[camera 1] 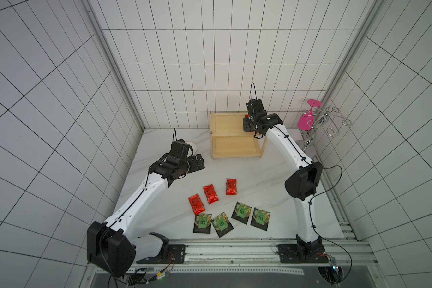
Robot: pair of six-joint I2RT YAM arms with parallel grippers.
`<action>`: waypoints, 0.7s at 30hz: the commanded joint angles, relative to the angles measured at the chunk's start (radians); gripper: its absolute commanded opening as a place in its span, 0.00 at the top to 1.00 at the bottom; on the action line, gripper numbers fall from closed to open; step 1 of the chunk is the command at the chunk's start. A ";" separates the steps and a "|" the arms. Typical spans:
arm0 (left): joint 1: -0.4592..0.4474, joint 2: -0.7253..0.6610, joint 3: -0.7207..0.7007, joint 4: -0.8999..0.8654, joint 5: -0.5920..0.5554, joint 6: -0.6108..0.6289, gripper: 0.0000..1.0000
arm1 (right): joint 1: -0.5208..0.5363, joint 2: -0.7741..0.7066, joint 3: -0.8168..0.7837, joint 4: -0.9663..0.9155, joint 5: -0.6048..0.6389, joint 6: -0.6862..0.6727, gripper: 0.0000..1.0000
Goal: Place the tea bags on the shelf by color
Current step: Place the tea bag on the shelf.
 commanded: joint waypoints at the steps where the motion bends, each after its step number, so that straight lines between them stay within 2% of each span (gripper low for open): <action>1: 0.004 0.002 0.000 0.019 0.000 0.014 0.02 | -0.015 0.013 0.042 -0.016 0.030 0.016 0.44; 6: 0.005 0.002 0.005 0.015 -0.001 0.014 0.02 | -0.018 0.010 0.040 -0.014 0.048 0.030 0.43; 21: 0.004 -0.021 0.018 -0.007 0.009 0.015 0.02 | -0.013 -0.080 0.040 -0.009 -0.046 0.075 0.30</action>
